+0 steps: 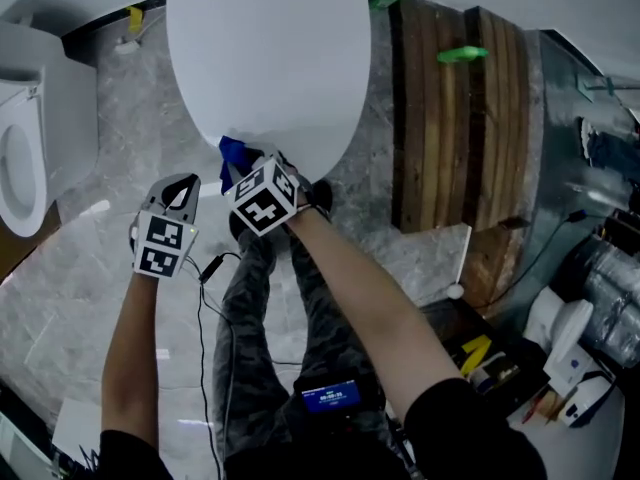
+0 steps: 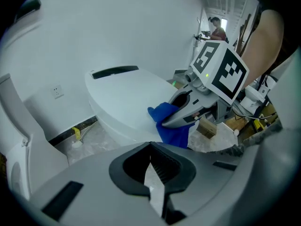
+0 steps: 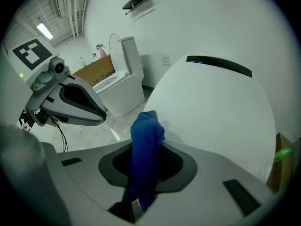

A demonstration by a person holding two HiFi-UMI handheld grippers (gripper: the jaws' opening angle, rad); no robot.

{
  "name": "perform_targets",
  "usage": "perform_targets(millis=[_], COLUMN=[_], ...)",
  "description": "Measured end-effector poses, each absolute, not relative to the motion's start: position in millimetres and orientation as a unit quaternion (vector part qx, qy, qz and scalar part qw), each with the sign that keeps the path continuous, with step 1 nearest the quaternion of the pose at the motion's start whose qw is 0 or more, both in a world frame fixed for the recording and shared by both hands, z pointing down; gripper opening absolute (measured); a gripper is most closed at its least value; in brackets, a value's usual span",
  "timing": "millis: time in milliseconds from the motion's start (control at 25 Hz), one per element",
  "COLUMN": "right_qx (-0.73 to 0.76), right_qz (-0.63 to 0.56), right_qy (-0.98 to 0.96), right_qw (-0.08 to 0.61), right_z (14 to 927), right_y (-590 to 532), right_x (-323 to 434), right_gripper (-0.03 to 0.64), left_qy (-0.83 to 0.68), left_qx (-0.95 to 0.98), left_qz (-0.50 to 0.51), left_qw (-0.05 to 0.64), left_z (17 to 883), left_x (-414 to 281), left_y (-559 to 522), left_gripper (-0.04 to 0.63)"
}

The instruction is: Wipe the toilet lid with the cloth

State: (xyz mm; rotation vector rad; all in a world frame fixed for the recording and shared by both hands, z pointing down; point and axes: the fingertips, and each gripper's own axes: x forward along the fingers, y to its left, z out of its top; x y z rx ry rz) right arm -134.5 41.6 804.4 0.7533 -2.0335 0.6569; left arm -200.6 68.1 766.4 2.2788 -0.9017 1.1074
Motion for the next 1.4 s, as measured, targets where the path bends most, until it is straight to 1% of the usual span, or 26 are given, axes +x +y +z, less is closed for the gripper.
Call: perform_targets(millis=[440, 800, 920, 1160, 1400], right_qx=[0.331, 0.352, 0.35, 0.369, 0.377], right_qz=[0.296, 0.314, 0.312, 0.314, 0.314], right_qy=[-0.794, -0.776, -0.773, -0.762, -0.755], right_qw=[0.415, 0.418, 0.427, 0.43, 0.436], right_z=[804.7, 807.2, 807.7, 807.5, 808.3], right_y=[49.5, 39.4, 40.2, 43.1, 53.4], right_x=[-11.4, 68.4, 78.5, 75.7, 53.1], right_gripper=[0.095, 0.097, 0.097, 0.094, 0.092], left_qy=[-0.285, -0.271, -0.269, -0.277, -0.281], left_qx=[0.836, 0.838, 0.838, 0.837, 0.84], left_qz=[0.418, 0.423, 0.423, 0.409, 0.4], left_qw=[0.212, 0.211, 0.214, 0.234, 0.238], left_z=[766.9, 767.9, 767.2, 765.9, 763.1], left_x=[-99.2, -38.4, -26.8, -22.1, -48.8], left_y=[67.7, 56.4, 57.4, 62.5, 69.2], left_gripper=[0.011, 0.012, 0.012, 0.012, 0.011])
